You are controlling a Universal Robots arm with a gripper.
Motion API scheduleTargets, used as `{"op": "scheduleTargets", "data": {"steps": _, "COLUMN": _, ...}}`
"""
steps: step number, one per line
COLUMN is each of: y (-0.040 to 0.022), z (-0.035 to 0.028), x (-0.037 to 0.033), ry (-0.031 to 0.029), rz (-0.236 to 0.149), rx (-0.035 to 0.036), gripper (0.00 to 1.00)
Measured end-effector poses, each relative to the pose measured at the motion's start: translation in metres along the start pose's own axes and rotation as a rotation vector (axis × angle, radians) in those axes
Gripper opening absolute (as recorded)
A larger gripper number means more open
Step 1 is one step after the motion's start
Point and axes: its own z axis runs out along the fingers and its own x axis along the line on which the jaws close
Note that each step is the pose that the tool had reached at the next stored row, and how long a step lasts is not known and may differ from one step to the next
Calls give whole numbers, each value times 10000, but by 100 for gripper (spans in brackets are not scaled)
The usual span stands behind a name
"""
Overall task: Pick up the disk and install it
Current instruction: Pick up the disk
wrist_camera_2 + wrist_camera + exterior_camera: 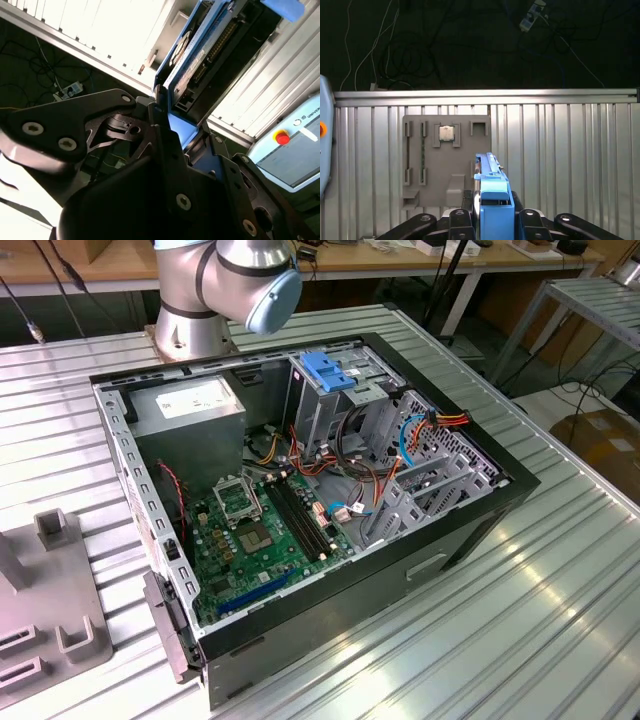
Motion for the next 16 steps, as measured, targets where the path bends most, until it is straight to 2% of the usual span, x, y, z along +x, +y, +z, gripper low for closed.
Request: {"op": "scheduleTargets", "data": {"steps": 16, "y": -402, "z": -7, "x": -9, "ry": 1, "rz": 0, "rx": -1, "gripper": 37}}
